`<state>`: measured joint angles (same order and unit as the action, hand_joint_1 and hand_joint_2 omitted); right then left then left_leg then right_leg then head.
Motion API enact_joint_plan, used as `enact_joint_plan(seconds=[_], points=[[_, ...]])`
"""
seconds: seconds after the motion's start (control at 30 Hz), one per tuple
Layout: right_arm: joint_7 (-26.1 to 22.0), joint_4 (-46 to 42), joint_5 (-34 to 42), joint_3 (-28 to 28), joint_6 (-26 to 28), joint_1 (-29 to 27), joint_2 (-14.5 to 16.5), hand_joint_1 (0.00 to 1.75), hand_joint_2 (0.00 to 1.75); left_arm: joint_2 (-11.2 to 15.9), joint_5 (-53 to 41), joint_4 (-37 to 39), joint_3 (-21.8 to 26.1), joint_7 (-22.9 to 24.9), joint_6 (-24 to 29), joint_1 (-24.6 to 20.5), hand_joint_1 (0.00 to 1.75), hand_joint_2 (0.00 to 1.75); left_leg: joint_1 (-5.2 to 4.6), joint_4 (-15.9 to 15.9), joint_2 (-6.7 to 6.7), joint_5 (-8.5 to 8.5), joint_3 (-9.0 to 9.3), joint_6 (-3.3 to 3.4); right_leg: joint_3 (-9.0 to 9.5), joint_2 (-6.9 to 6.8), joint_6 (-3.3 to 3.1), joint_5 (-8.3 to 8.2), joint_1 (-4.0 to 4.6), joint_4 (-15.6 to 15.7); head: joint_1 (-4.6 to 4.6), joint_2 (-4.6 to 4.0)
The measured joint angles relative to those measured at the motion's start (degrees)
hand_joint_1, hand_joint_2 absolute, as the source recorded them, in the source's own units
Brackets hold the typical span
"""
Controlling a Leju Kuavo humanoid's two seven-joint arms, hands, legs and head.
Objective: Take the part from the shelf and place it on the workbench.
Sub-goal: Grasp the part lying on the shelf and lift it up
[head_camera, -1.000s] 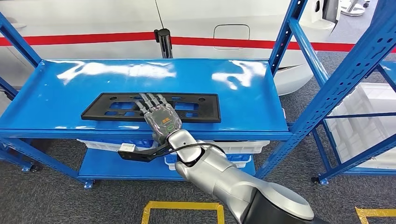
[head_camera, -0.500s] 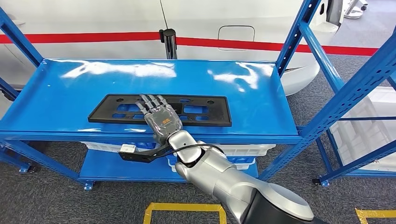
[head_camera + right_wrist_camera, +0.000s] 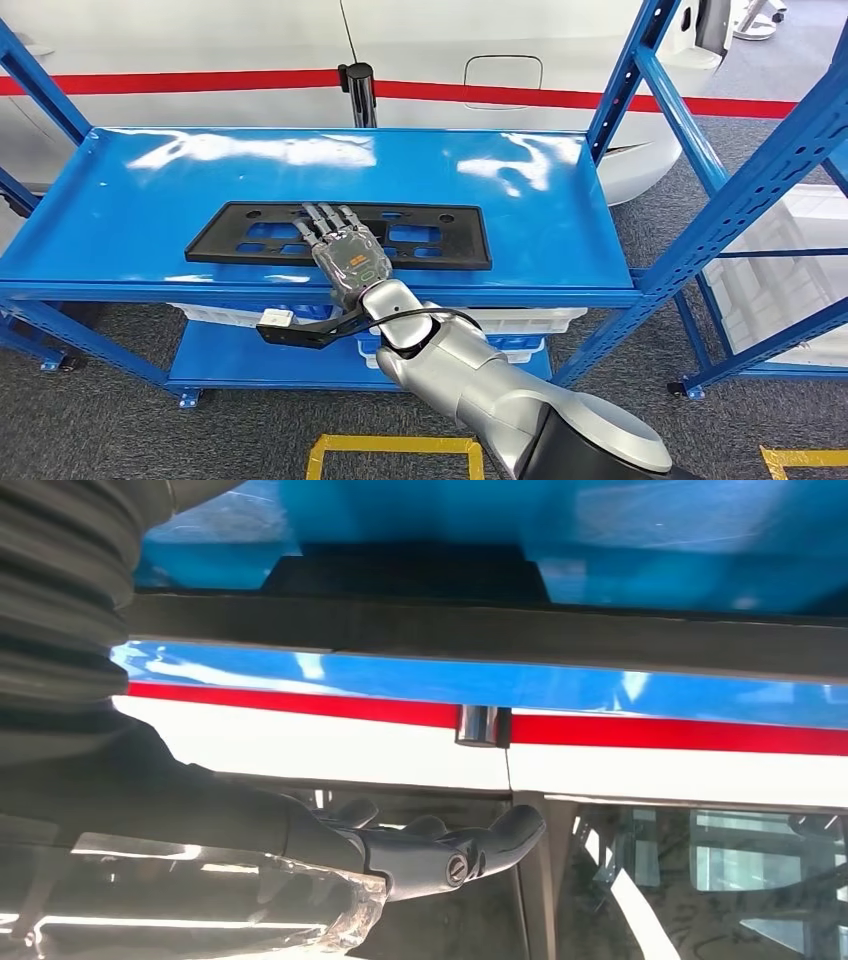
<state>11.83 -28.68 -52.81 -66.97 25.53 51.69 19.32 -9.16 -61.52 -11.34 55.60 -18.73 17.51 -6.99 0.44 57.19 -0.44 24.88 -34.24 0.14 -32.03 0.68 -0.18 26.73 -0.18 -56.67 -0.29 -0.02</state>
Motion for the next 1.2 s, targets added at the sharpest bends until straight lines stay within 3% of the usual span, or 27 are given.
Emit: enact_joint_plan(seconds=[0.6, 1.2], points=[[4.11, 6.05, 1.26, 3.66, -3.07, 1.63, -0.05, 0.00, 1.75, 0.00, -0.90, 0.00, -0.02, -0.30, -0.03, 0.00, 0.00, 0.00, 0.54, -0.01, 0.14, -0.02, 0.13, -0.06, 0.14, 0.00, -0.04, 0.01, 0.20, -0.02, -0.01, -0.01], [4.67, 9.84, 0.64, 8.07, -2.82, 1.89, -0.11, 0.00, 1.75, 0.00, -0.90, 0.00, 0.00, -0.72, -0.10, 0.04, 0.00, 0.00, 0.53, -0.04, 0.12, -0.26, 0.56, 0.00, 0.52, -0.01, 0.08, -0.15, 0.20, 0.02, -0.02, 0.00]])
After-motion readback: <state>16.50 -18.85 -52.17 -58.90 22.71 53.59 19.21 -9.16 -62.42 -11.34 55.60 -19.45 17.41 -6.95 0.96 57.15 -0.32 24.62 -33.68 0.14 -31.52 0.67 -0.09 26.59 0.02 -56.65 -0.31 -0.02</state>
